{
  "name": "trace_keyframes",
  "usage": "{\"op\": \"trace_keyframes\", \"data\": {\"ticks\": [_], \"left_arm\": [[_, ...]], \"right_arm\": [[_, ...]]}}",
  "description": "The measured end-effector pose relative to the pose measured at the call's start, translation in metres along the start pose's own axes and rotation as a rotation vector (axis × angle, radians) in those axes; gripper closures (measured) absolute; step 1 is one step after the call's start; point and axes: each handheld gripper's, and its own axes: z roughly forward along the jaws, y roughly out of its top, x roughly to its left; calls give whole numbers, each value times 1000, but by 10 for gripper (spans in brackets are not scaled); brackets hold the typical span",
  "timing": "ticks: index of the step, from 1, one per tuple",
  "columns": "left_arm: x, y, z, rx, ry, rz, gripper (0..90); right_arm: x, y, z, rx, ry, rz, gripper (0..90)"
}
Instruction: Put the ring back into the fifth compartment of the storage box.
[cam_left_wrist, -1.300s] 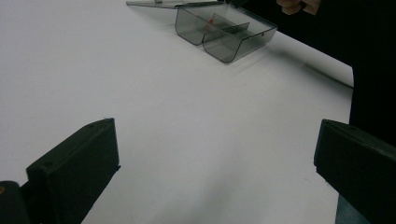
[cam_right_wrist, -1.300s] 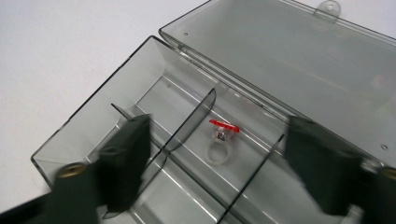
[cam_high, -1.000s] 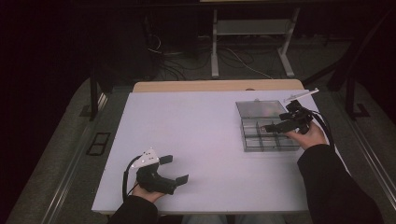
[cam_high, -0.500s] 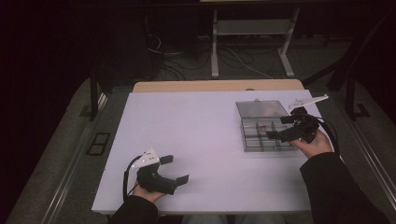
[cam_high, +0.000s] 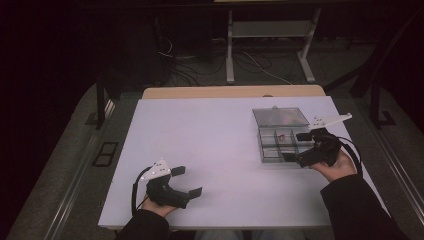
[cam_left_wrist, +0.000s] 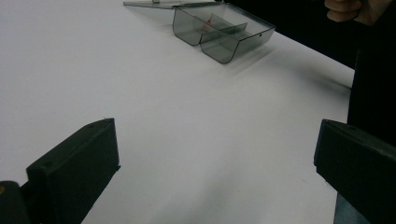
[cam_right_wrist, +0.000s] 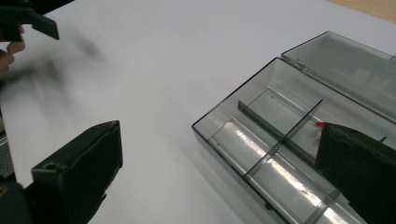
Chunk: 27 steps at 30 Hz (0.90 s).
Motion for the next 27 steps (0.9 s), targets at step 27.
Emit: {"op": "trace_keyframes", "data": {"ticks": [27], "left_arm": [[0,0,0,2,1,-1,0]], "right_arm": [[31,-65,13,-48,-2,7,3]]}}
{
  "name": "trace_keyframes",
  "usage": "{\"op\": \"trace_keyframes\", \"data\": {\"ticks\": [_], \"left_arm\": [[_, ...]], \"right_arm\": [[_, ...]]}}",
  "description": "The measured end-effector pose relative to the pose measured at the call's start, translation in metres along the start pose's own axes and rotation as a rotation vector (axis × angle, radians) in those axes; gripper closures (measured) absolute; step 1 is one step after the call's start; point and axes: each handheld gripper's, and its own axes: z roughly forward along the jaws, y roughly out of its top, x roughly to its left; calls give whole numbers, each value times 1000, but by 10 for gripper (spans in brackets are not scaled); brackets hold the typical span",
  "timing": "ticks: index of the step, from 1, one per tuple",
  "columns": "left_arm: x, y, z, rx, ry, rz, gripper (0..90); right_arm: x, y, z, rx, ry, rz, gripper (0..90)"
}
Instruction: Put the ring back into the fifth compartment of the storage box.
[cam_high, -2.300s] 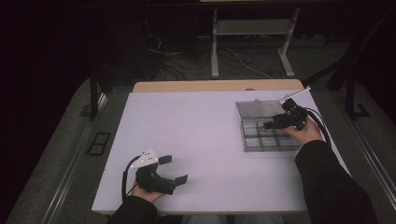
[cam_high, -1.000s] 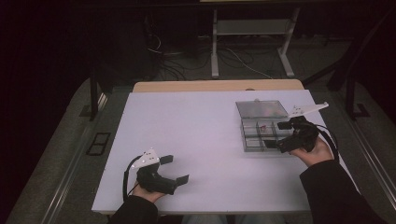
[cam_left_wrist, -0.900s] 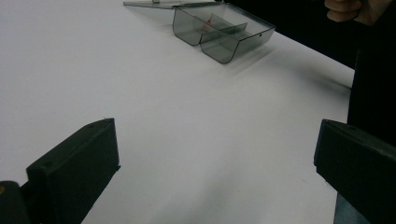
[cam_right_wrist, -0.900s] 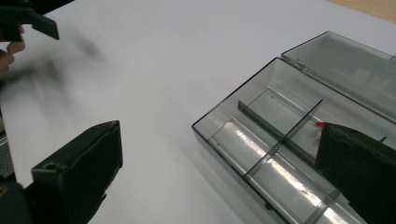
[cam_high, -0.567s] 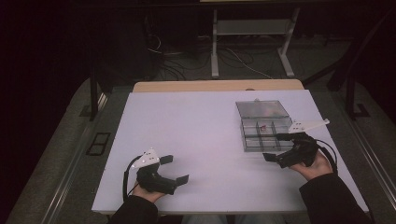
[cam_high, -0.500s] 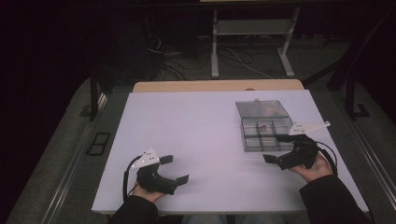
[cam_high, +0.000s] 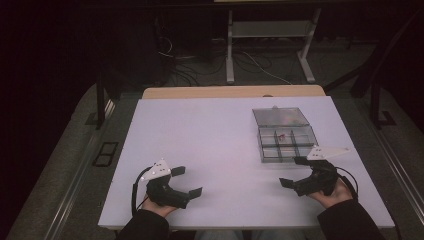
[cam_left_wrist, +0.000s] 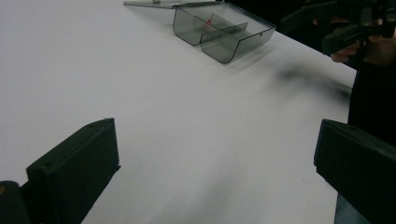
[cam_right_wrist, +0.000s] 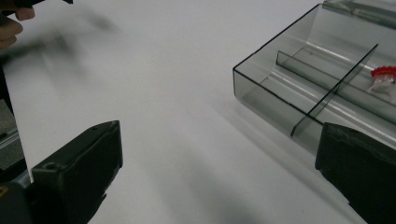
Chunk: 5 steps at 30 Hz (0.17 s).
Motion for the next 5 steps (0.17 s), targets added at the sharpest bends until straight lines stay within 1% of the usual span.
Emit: {"op": "trace_keyframes", "data": {"ticks": [1,3,4,5], "left_arm": [[0,0,0,1,-1,2,0],[0,0,0,2,-1,3,0],[0,0,0,2,-1,3,0],[0,0,0,1,0,2,0]], "right_arm": [[0,-2,0,-5,-1,-1,3],[2,-6,0,-15,-5,11,3],[2,-8,-1,-18,-7,7,3],[3,-9,-1,-25,-7,15,3]]}}
